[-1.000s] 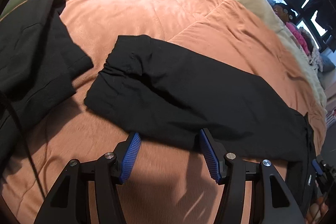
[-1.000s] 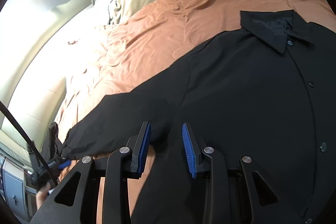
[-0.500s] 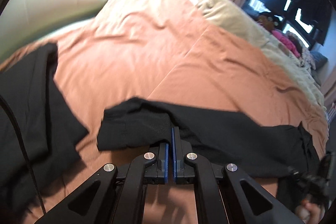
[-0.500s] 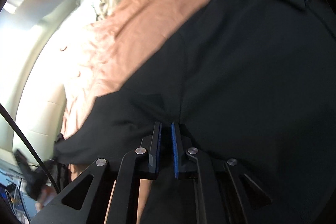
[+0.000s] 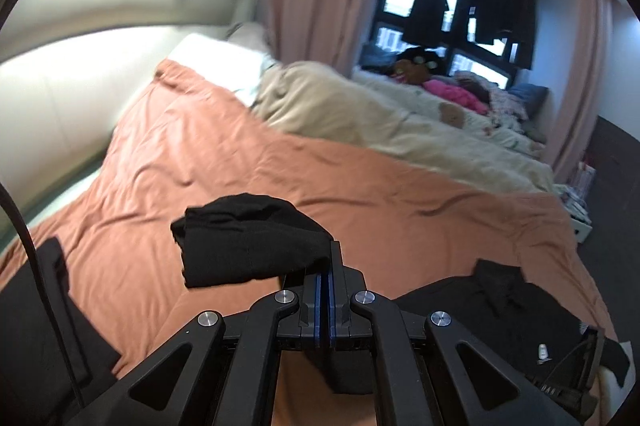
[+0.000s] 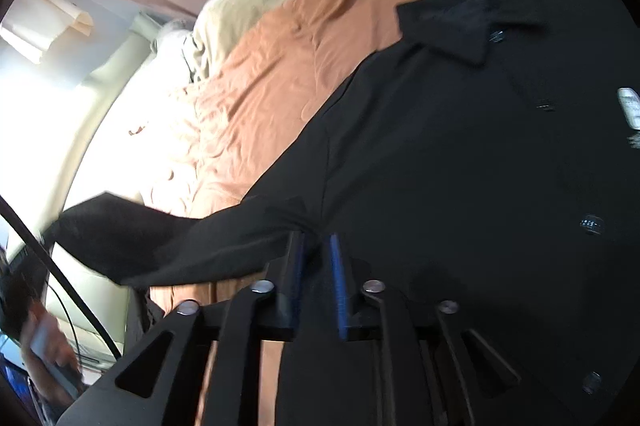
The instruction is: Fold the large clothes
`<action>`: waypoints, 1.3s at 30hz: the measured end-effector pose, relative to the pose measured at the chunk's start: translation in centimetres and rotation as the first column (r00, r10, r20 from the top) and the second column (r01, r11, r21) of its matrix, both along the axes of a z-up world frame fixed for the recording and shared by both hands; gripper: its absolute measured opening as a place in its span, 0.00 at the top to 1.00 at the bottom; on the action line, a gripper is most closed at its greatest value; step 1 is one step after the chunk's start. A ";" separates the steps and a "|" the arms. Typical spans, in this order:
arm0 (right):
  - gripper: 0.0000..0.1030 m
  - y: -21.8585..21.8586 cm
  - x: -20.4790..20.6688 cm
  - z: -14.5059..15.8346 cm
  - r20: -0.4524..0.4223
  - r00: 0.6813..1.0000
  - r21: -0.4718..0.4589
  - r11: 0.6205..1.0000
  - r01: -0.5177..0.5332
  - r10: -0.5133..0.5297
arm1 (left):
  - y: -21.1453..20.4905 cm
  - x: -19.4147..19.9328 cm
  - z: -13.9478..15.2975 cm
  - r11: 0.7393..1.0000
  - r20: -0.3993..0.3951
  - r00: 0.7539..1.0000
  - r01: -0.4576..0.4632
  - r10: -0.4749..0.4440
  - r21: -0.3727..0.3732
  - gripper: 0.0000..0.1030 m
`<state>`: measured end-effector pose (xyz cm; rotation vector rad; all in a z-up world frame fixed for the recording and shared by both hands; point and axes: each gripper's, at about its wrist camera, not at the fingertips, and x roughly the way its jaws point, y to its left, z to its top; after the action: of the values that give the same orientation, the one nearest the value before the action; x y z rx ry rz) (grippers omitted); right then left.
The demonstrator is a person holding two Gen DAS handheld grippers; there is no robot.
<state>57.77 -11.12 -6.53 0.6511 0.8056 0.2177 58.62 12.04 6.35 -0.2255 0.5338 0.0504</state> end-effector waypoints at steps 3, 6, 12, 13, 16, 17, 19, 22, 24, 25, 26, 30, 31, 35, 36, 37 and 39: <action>0.30 -2.2 -3.2 0.9 0.040 0.998 -0.013 0.999 0.042 -0.041 | -3.8 0.6 2.3 0.998 0.027 0.998 0.063 -0.063 0.011 0.99; 0.30 -5.1 -6.4 1.1 0.081 0.993 0.006 0.997 0.081 -0.081 | -7.6 1.0 4.1 0.992 0.046 0.991 0.120 -0.122 0.040 0.98; 0.30 -10.6 -10.0 -1.4 0.043 0.979 0.037 0.979 0.199 -0.200 | -15.8 1.7 6.4 0.965 0.066 0.966 0.245 -0.251 0.090 0.98; 0.30 -11.8 -10.0 -1.7 0.041 0.974 0.048 0.974 0.223 -0.225 | -17.4 2.0 6.6 0.959 0.063 0.960 0.266 -0.273 0.097 0.98; 0.30 -14.1 -10.1 -2.2 0.039 0.959 0.088 0.957 0.275 -0.280 | -21.2 2.7 6.8 0.940 0.056 0.942 0.325 -0.332 0.105 0.98; 0.30 -14.7 -10.2 -2.3 0.039 0.956 0.102 0.953 0.286 -0.291 | -22.0 3.0 6.7 0.935 0.053 0.937 0.338 -0.345 0.106 0.98; 0.30 -15.8 -10.3 -2.6 0.035 0.947 0.143 0.940 0.311 -0.319 | -24.7 3.5 6.5 0.919 0.043 0.922 0.379 -0.385 0.106 0.98; 0.30 -17.2 -10.2 -3.5 0.025 0.934 0.184 0.920 0.346 -0.356 | -28.2 3.8 5.9 0.895 0.027 0.899 0.432 -0.437 0.107 0.98; 0.30 -18.0 -10.4 -4.2 0.015 0.924 0.208 0.906 0.370 -0.381 | -30.8 4.0 5.3 0.875 0.011 0.879 0.473 -0.476 0.106 0.98; 0.30 -18.1 -10.9 -4.6 0.010 0.920 0.220 0.899 0.379 -0.391 | -32.3 4.2 4.9 0.862 0.000 0.867 0.496 -0.499 0.102 0.98; 0.30 -19.0 -12.3 -4.9 0.005 0.916 0.235 0.891 0.389 -0.401 | -33.3 4.4 4.4 0.846 -0.014 0.850 0.526 -0.527 0.092 0.98; 0.30 -20.6 -13.4 -5.5 -0.017 0.896 0.280 0.858 0.431 -0.444 | -38.4 5.4 1.2 0.742 -0.145 0.737 0.670 -0.660 0.028 0.91; 0.30 -20.8 -13.5 -5.5 -0.018 0.892 0.287 0.852 0.437 -0.452 | -39.3 5.3 0.1 0.707 -0.176 0.695 0.707 -0.697 -0.009 0.86; 0.30 -21.3 -14.3 -5.4 -0.016 0.881 0.298 0.838 0.456 -0.474 | -39.7 4.4 -3.1 0.684 -0.222 0.658 0.727 -0.720 -0.062 0.23; 0.30 -21.6 -14.4 -5.6 -0.019 0.878 0.302 0.834 0.461 -0.479 | -39.2 4.1 -3.5 0.688 -0.223 0.662 0.723 -0.715 -0.061 0.22; 0.30 -21.7 -14.3 -5.9 -0.024 0.876 0.306 0.831 0.466 -0.482 | -38.8 3.9 -3.9 0.694 -0.231 0.666 0.717 -0.709 -0.064 0.22; 0.30 -21.6 -14.5 -6.2 -0.035 0.874 0.314 0.825 0.471 -0.485 | -37.1 3.6 -4.6 0.719 -0.242 0.687 0.691 -0.685 -0.072 0.22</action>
<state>43.24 -32.73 -12.74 1.1258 0.5400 -0.1044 62.18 -25.07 1.73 0.0246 0.8492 -0.6694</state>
